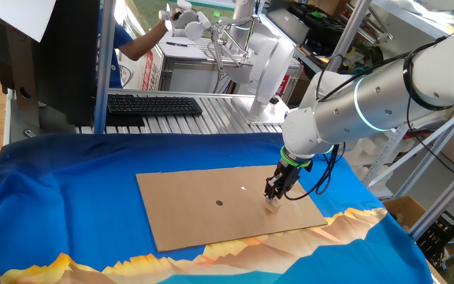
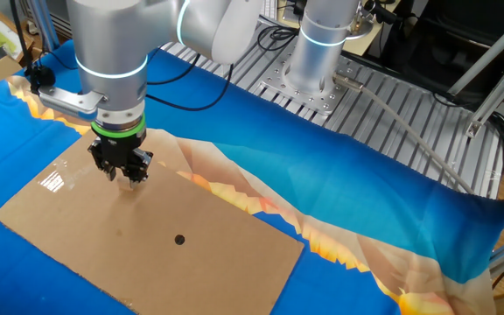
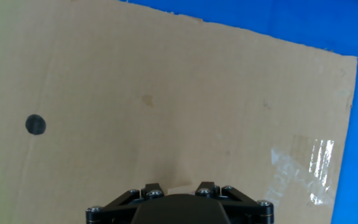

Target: Hold a small block with the gripper and sweep it from left to right on the table

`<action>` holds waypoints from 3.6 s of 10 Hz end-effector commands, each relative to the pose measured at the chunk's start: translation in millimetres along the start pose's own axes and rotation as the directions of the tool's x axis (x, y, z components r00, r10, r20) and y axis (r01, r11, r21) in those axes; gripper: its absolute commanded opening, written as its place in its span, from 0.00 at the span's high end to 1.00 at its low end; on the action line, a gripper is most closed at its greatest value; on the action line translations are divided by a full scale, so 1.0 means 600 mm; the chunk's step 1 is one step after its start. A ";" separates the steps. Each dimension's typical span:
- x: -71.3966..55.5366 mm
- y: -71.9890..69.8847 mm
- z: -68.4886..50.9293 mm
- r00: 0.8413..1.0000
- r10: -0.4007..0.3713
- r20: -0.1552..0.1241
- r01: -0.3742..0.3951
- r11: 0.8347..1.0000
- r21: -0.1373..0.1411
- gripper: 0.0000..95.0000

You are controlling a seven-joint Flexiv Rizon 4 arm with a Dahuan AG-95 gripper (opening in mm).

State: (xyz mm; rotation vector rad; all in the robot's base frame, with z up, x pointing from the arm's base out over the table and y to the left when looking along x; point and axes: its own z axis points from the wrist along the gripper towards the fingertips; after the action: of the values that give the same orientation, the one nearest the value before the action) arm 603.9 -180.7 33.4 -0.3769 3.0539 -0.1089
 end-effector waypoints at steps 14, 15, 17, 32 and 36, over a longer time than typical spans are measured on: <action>0.004 0.006 0.011 1.000 0.000 -0.008 0.000 1.000 0.004 0.60; 0.004 0.007 0.012 1.000 0.000 -0.009 0.000 1.000 0.006 0.60; 0.004 0.006 0.013 1.000 0.000 -0.011 0.000 1.000 0.007 0.60; 0.007 0.004 0.021 1.000 0.000 -0.014 0.000 1.000 0.003 0.80; 0.007 0.004 0.022 1.000 0.000 -0.015 0.000 1.000 0.005 0.80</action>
State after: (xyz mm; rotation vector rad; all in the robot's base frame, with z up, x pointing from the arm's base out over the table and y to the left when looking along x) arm 600.1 -180.1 20.6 -0.3777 3.0687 -0.1208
